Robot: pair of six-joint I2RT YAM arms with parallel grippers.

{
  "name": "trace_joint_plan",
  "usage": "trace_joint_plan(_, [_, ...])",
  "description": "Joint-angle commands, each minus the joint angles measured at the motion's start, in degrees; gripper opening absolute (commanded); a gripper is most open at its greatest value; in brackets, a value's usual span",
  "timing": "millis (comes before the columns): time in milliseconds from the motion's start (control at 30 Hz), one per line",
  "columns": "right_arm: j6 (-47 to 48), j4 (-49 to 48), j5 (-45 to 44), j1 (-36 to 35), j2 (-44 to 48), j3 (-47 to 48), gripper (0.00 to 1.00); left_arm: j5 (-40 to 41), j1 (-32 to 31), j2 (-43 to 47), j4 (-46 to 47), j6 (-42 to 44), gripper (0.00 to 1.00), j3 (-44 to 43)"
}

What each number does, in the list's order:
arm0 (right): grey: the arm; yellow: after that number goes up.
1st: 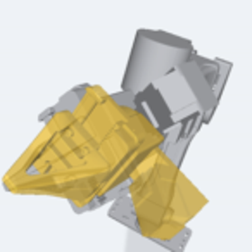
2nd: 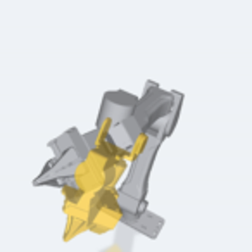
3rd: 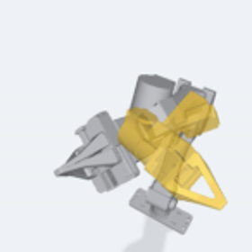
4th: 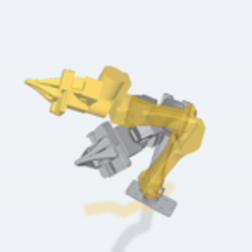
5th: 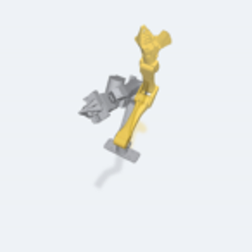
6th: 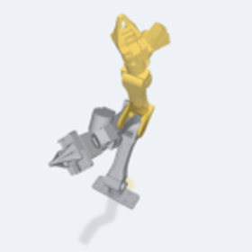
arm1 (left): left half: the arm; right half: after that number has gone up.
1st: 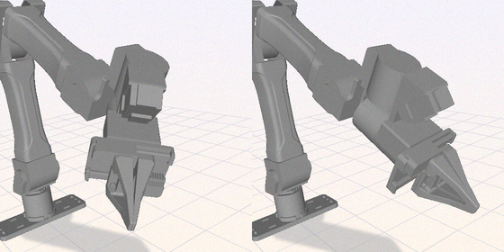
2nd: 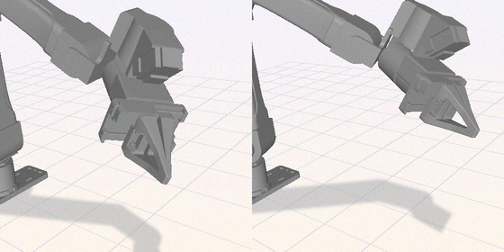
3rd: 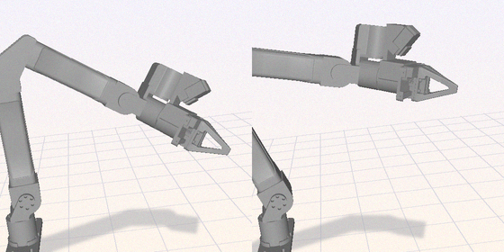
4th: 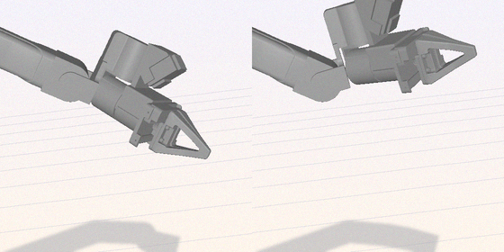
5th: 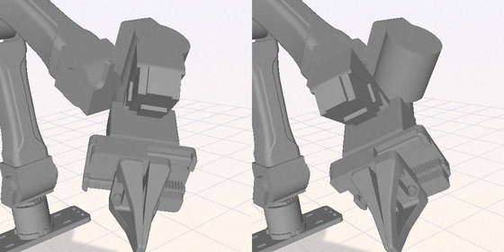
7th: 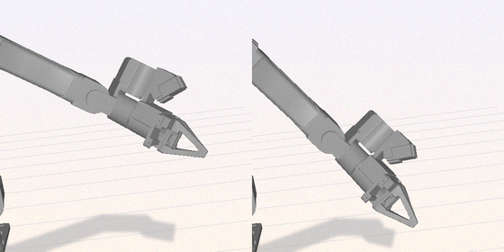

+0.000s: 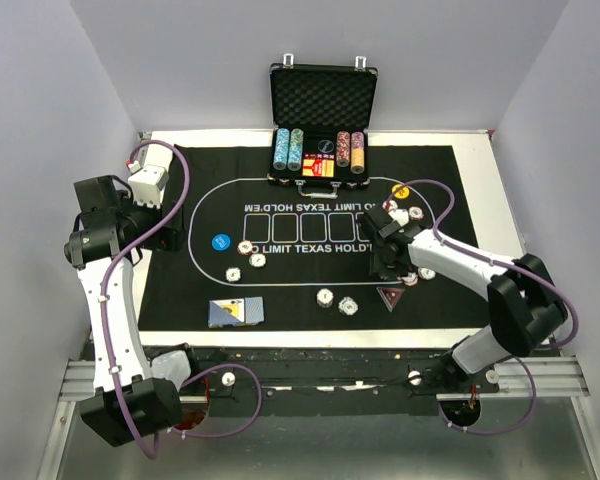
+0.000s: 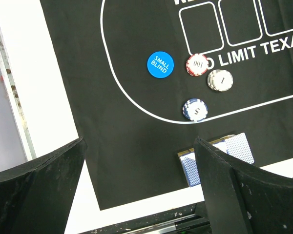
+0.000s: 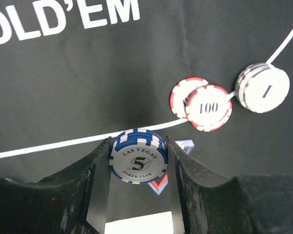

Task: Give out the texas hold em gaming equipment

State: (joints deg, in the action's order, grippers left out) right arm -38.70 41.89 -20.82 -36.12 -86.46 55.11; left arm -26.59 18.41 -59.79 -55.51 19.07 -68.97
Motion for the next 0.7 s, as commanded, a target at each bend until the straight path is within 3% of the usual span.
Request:
trace_joint_plan(0, [0.6, -3.7, -3.3, 1.6, -4.0, -0.8, 0.30, -0.1, 0.4, 1.4, -0.6, 0.7, 0.99, -1.1])
trace_joint_plan(267, [0.6, -7.5, -4.1, 2.5, -8.3, -1.9, 0.32, -0.8, 0.3, 0.9, -0.7, 0.7, 0.99, -1.1])
trace_joint_plan(367, [0.3, -7.3, -4.1, 2.6, -8.6, -2.6, 0.47, -0.7, 0.4, 1.1, -0.7, 0.8, 0.99, -0.9])
trace_joint_plan(667, [-0.2, -3.1, -3.0, 2.6, -4.3, -2.4, 0.75, -0.7, 0.4, 0.8, -0.2, 1.1, 0.99, -0.2])
